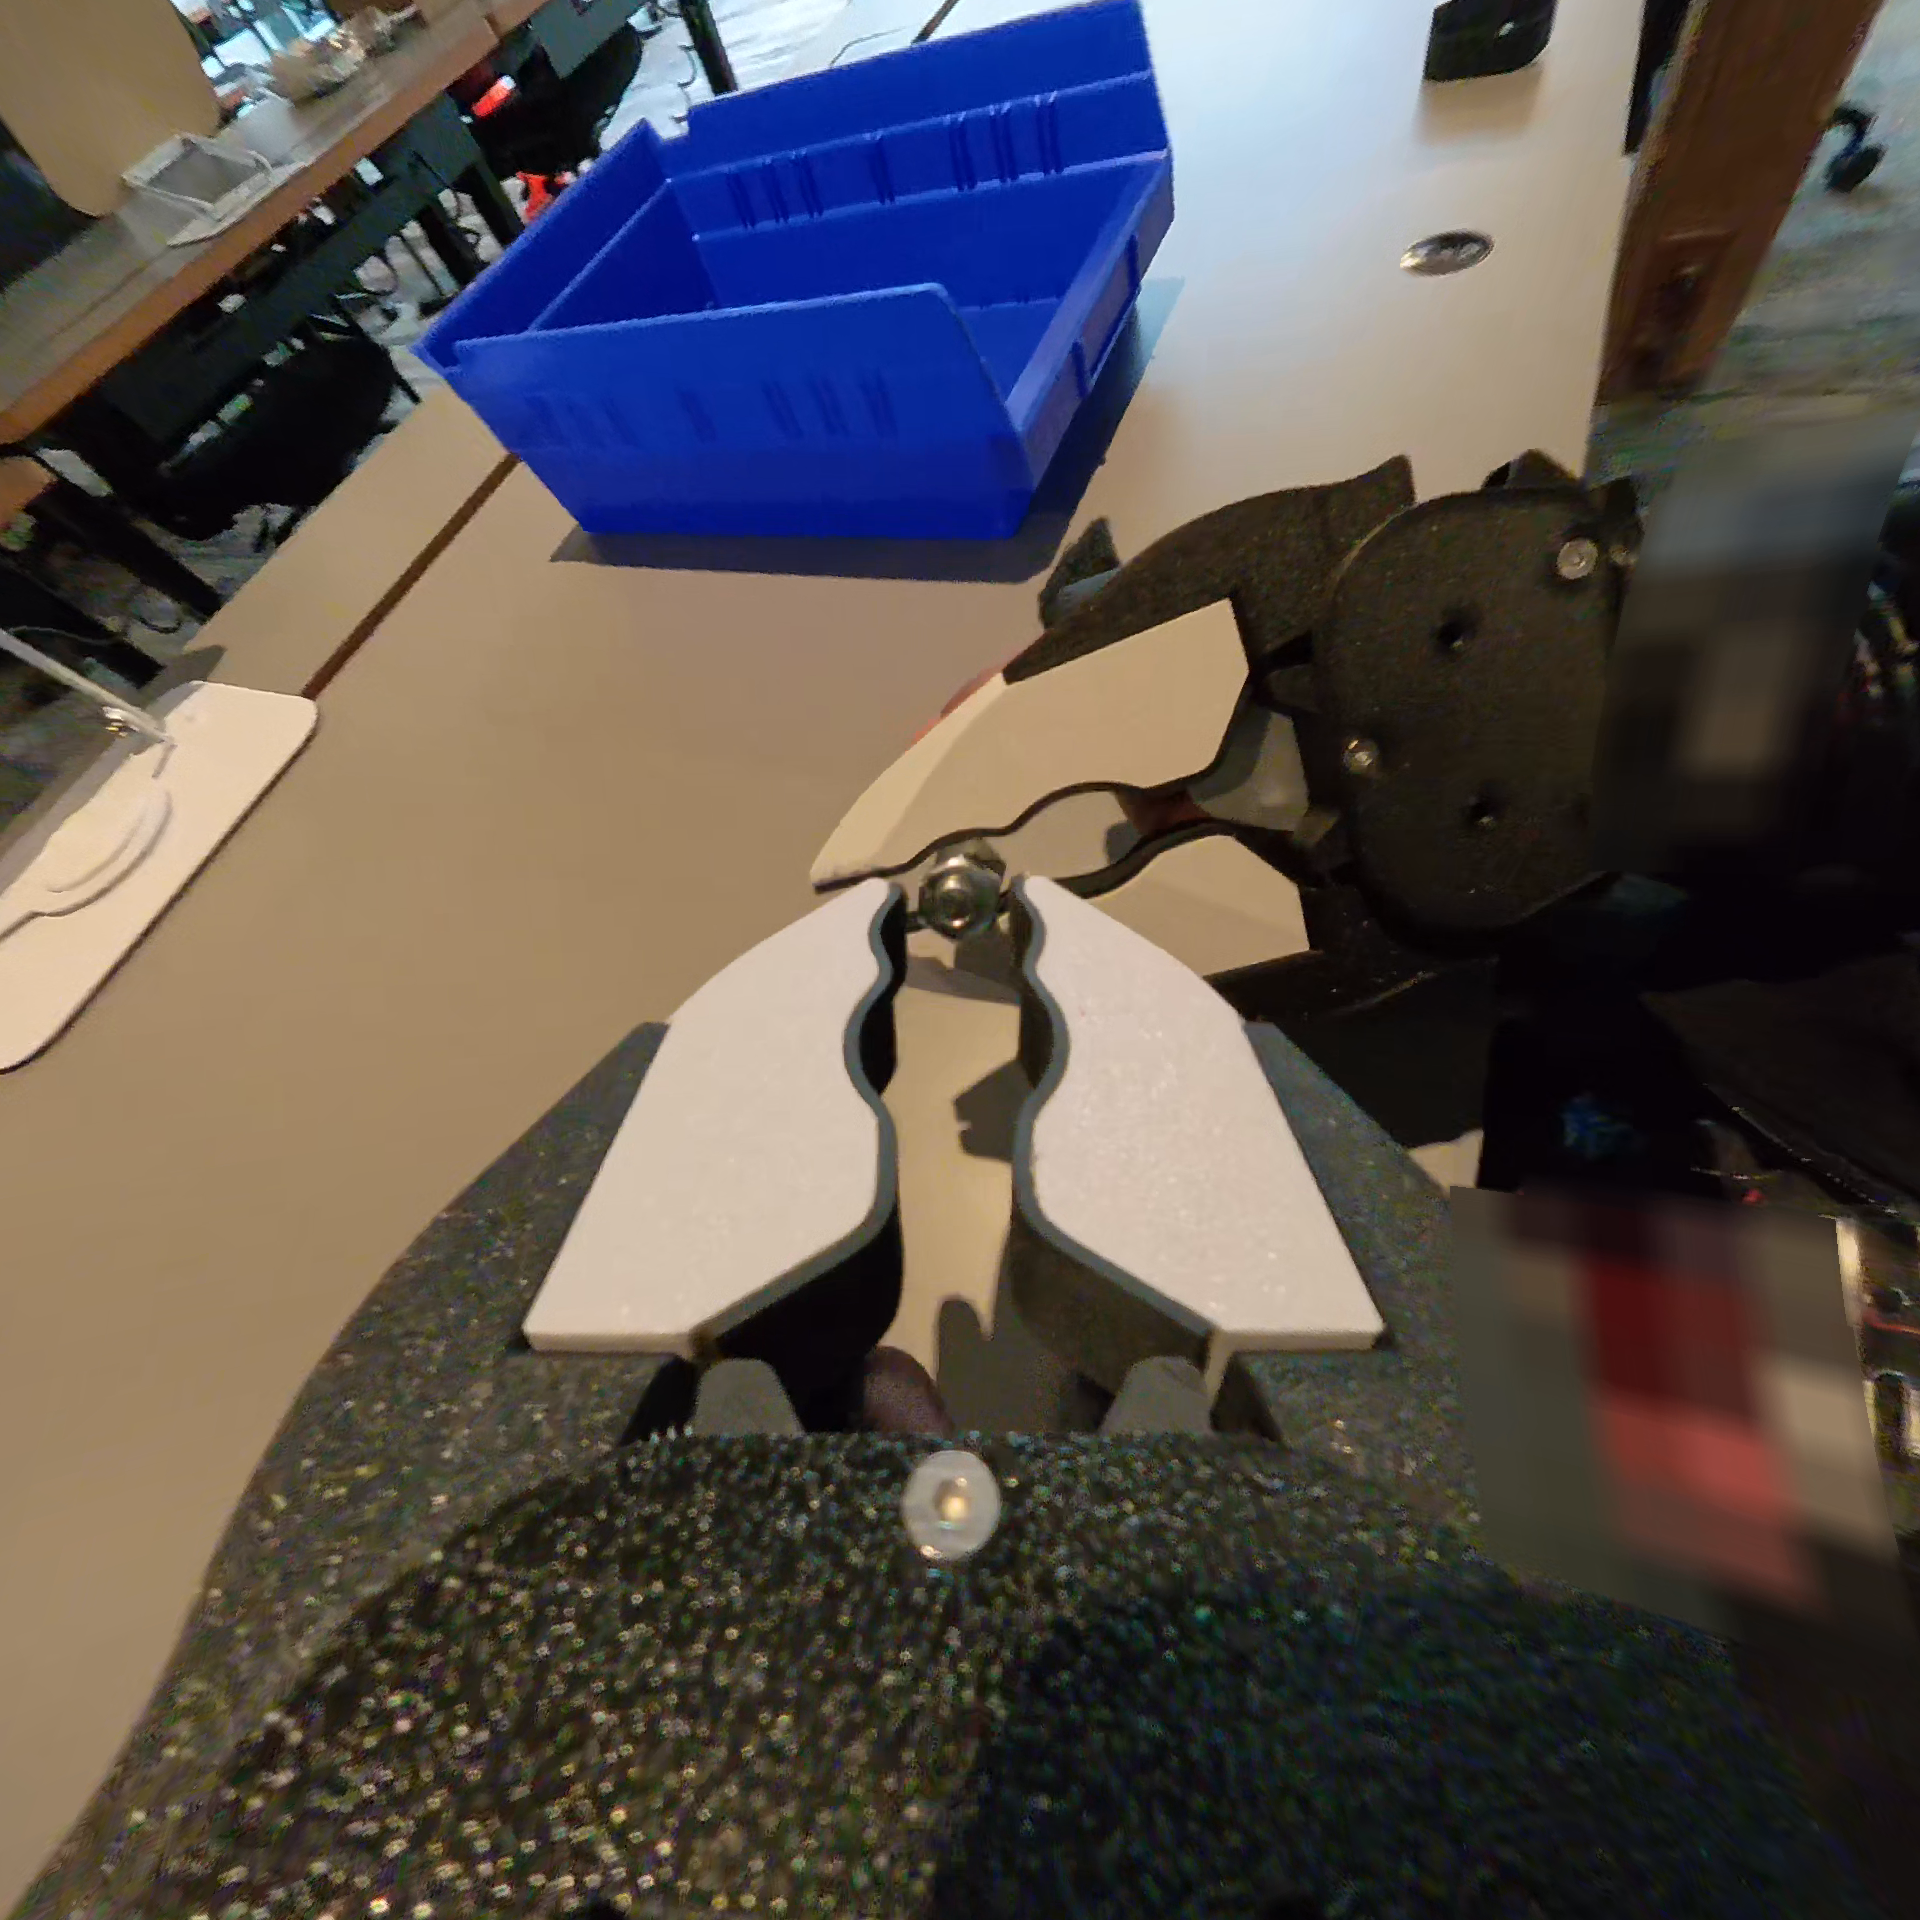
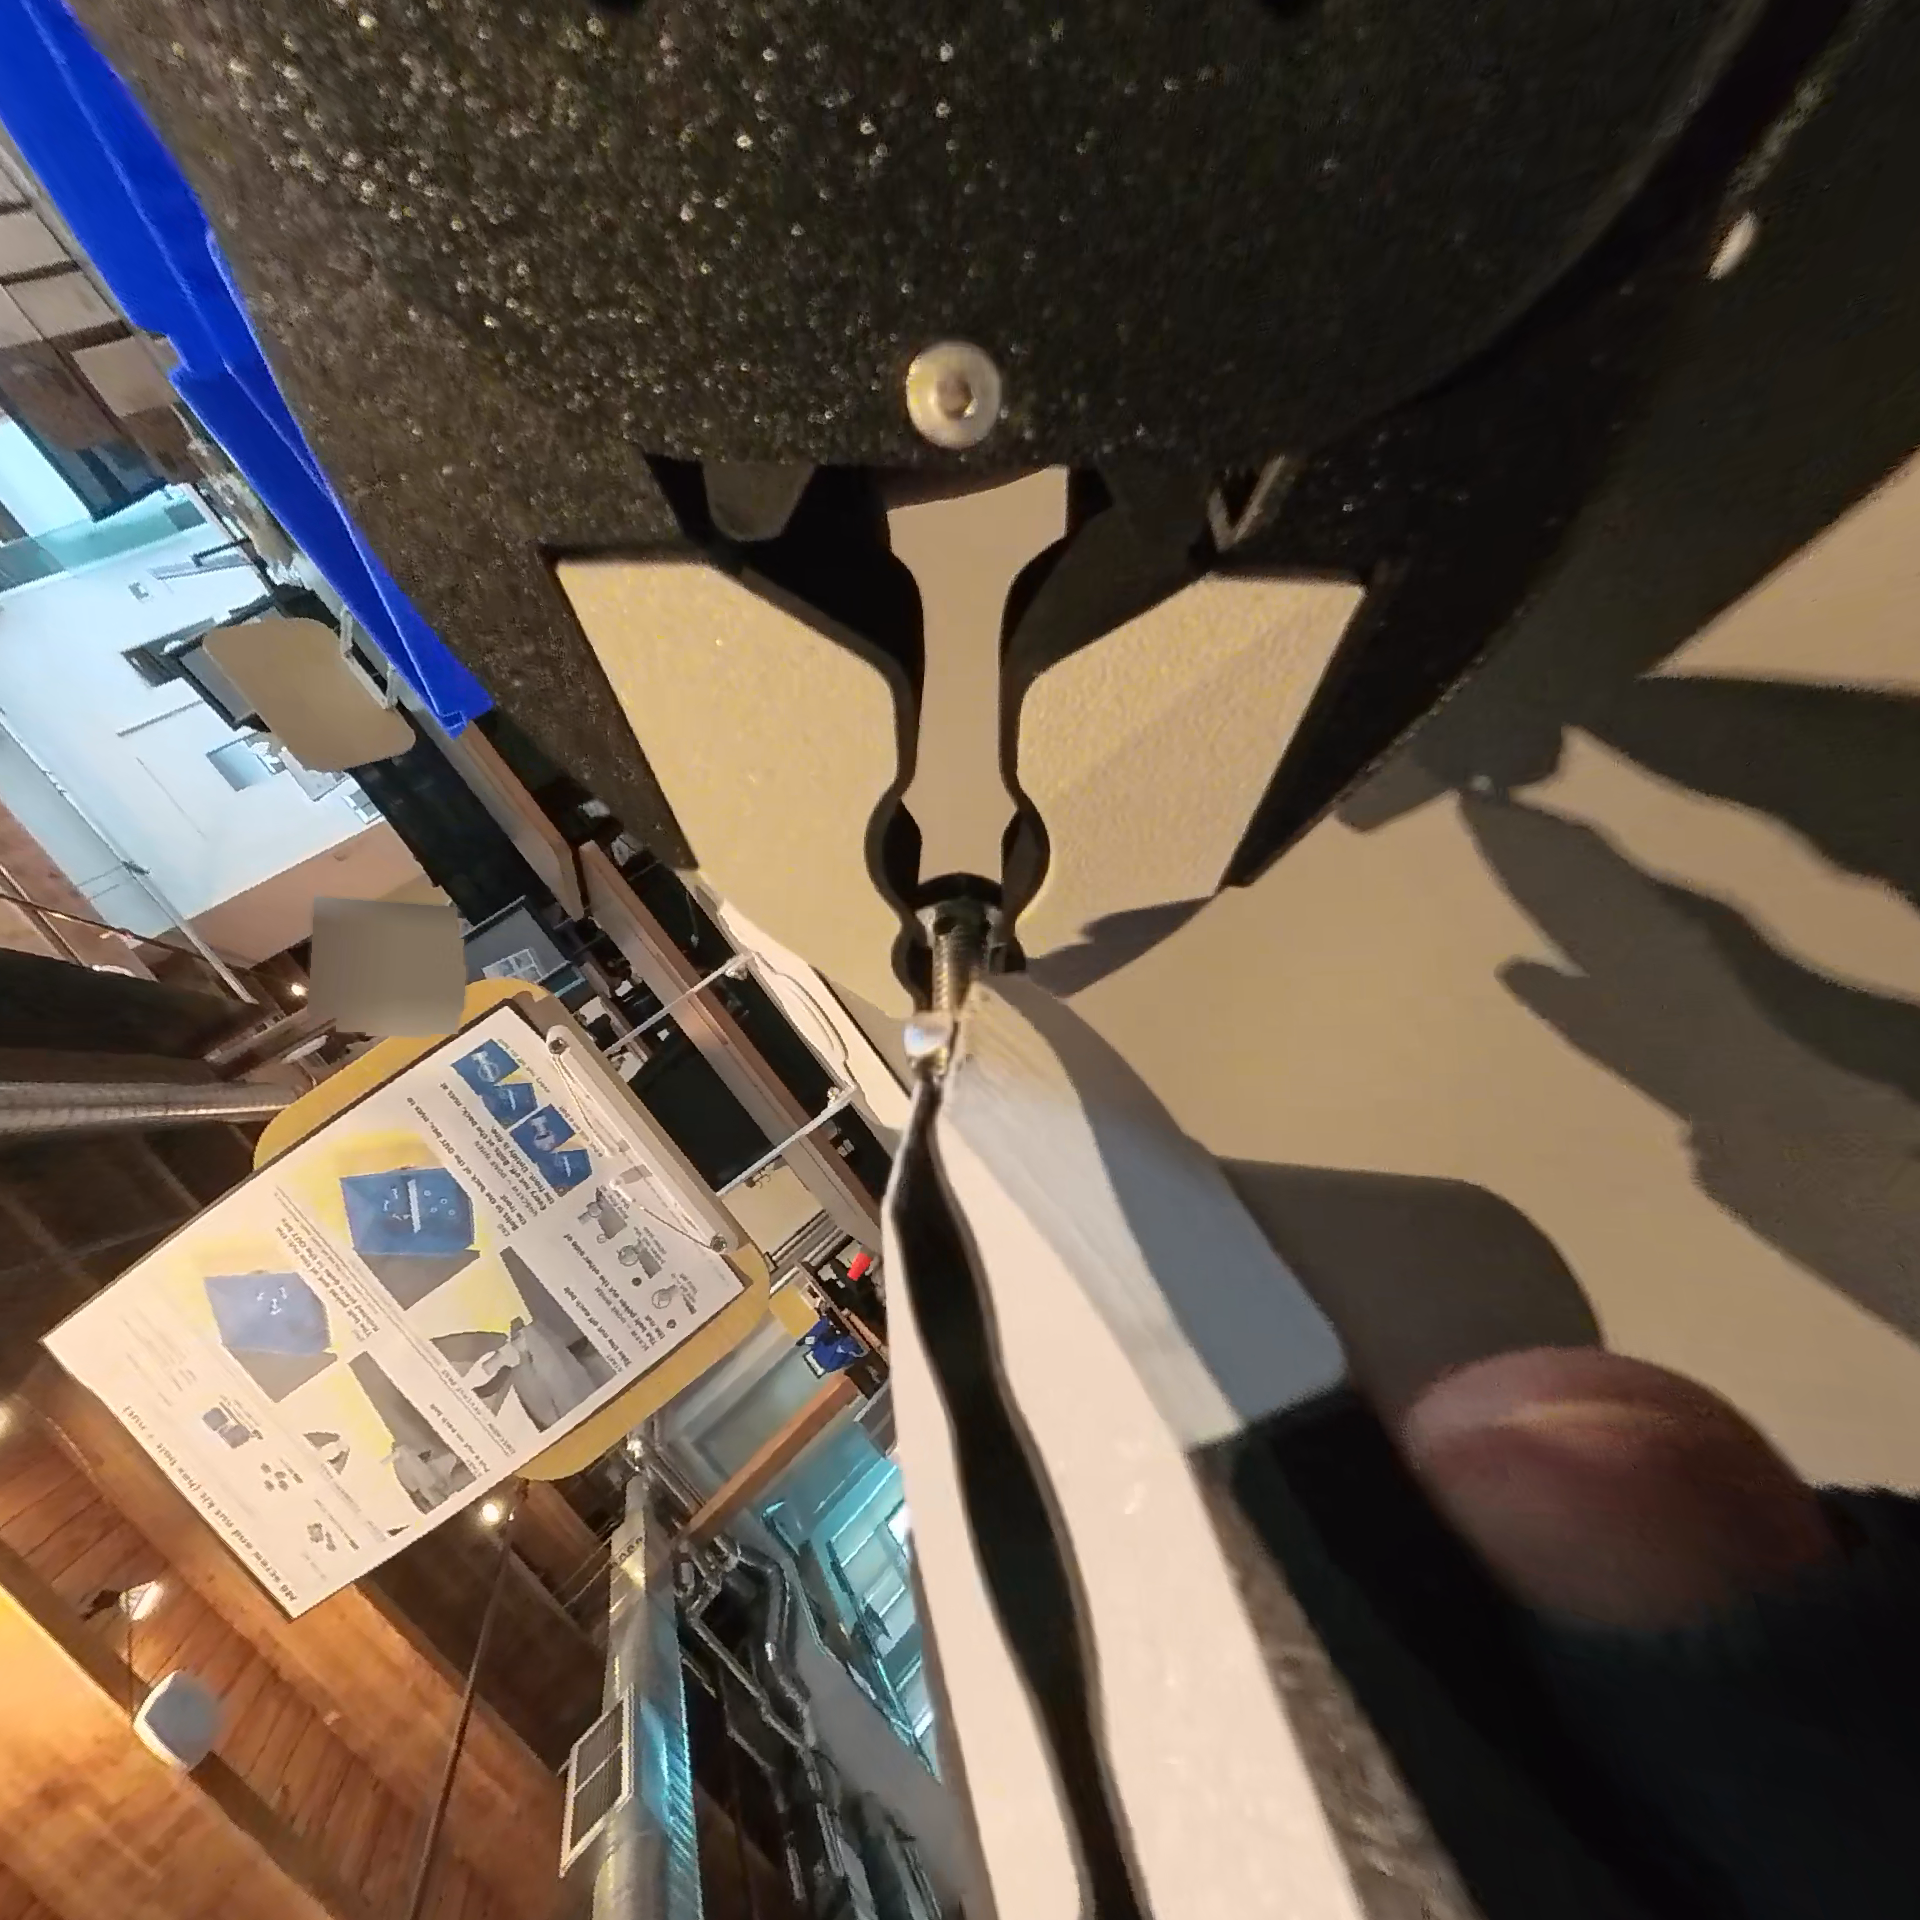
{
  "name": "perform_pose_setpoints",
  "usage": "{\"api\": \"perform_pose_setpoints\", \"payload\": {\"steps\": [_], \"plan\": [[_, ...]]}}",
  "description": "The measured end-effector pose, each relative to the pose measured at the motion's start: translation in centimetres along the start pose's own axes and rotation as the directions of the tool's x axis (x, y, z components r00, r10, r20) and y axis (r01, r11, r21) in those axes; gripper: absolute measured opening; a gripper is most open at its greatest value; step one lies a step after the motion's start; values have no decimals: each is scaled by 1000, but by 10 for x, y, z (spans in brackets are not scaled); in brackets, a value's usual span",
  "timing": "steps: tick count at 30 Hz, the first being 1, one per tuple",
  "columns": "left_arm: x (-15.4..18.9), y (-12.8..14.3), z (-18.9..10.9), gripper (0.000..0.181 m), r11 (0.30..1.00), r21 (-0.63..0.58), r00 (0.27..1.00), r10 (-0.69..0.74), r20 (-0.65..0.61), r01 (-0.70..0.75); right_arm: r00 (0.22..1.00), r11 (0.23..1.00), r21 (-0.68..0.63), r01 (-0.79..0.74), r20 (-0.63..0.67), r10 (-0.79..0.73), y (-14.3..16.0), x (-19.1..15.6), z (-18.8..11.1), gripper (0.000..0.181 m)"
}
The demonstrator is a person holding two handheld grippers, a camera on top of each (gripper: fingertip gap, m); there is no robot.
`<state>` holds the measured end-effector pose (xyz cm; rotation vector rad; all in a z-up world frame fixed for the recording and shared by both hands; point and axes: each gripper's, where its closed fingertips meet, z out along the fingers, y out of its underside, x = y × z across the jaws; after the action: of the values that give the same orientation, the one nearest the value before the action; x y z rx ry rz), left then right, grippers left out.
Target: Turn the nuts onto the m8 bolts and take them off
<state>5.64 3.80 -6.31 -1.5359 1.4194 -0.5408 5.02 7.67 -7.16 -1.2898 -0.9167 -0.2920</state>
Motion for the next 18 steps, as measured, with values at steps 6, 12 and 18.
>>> {"api": "perform_pose_setpoints", "payload": {"steps": [6, 12, 18], "plan": [[-2, -3, -4, 22, 999, -20, 998, 28, 62, -26, 1000, 999, -18, -27, -3, 27, 4, 3, 1, 10], [-2, 8, 2, 14, 993, -63, 994, 100, 52, -97, 1000, 999, -31, 11, 11, -11, 5, -2, 2, 10], [-5, 11, 1, 14, 780, -47, 773, 625, 111, -624, 999, 999, -27, 22, 33, -21, 5, -7, 3, 10]]}}
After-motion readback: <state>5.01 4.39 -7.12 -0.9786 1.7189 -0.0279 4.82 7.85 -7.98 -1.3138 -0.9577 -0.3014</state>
